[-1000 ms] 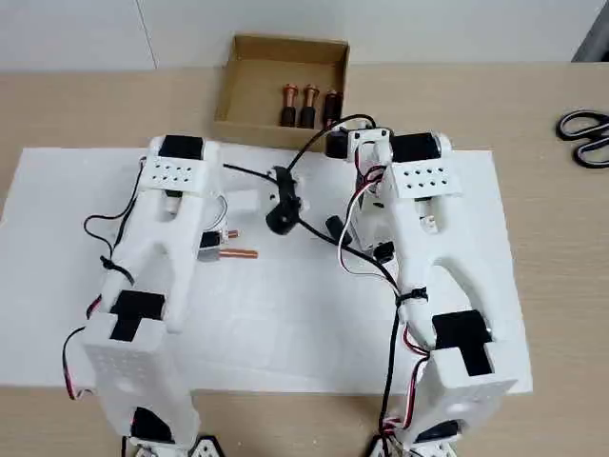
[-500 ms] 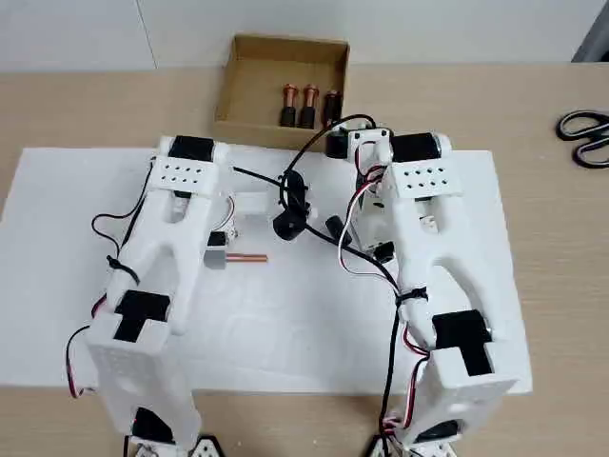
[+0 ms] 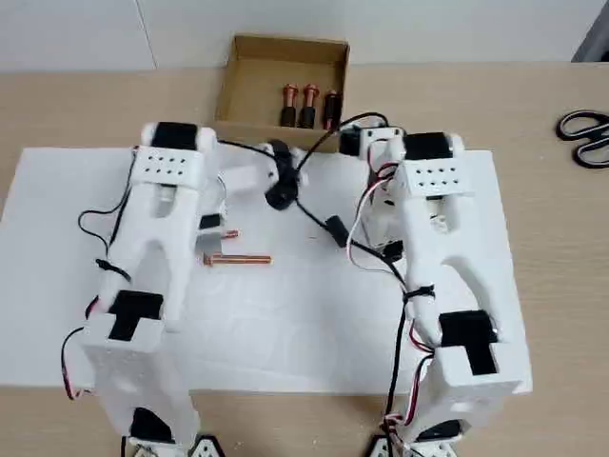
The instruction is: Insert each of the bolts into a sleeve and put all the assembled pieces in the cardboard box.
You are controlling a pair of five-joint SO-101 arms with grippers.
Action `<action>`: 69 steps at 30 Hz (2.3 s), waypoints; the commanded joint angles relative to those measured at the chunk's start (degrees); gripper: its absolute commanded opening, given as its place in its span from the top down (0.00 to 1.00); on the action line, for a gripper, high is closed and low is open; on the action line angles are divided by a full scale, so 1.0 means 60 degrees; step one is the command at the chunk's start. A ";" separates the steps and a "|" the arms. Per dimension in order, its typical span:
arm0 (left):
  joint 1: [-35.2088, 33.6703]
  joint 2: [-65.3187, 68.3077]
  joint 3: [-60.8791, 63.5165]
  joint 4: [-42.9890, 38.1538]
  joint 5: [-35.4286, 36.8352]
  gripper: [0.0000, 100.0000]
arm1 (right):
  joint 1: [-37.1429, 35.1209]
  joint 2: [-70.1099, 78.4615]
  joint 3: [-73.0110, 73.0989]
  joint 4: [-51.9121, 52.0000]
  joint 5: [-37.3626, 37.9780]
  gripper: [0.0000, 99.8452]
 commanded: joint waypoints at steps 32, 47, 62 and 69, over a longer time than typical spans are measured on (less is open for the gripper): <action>0.0205 -0.4513 0.1194 -0.0337 1.8051 0.84 | 0.1062 -0.2835 -0.0425 0.0095 0.0088 1.00; 0.1084 -0.0645 0.2586 -0.1538 2.3092 0.84 | 0.1048 -0.2835 -0.0410 0.0095 0.0088 1.00; 0.0322 0.0308 0.2586 -0.1084 2.4440 0.84 | 0.1048 -0.2835 0.0103 -0.0007 0.0073 1.00; 0.0337 0.1011 0.2601 -0.1495 2.4410 0.84 | 0.1048 -0.2850 0.0088 -0.0007 0.0073 1.00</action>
